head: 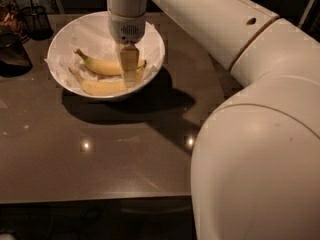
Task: Pick banana from white bowl
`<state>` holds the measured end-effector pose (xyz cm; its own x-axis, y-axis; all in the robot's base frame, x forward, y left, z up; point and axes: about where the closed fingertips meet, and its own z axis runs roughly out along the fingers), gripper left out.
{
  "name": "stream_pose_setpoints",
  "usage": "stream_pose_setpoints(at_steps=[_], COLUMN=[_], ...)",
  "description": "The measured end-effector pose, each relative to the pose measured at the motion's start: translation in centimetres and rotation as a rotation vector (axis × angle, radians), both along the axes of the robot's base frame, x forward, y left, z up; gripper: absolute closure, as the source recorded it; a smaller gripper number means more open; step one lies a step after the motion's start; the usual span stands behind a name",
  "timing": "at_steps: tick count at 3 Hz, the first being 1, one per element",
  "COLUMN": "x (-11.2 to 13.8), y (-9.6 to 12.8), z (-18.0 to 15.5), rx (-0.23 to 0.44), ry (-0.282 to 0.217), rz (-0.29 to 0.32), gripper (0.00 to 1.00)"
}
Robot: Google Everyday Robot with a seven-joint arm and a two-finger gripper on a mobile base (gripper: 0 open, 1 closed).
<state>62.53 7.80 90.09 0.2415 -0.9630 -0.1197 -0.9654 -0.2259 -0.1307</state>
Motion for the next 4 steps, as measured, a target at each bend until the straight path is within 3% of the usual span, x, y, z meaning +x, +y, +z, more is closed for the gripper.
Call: stream_pose_setpoints(at_steps=[3,4], x=[0.0,-0.1], y=[2.0,2.9], z=[-1.8,-2.2], rx=[0.059,0.077], ry=[0.088,0.112], rz=[-0.039,-0.047], gripper=[0.35,0.31])
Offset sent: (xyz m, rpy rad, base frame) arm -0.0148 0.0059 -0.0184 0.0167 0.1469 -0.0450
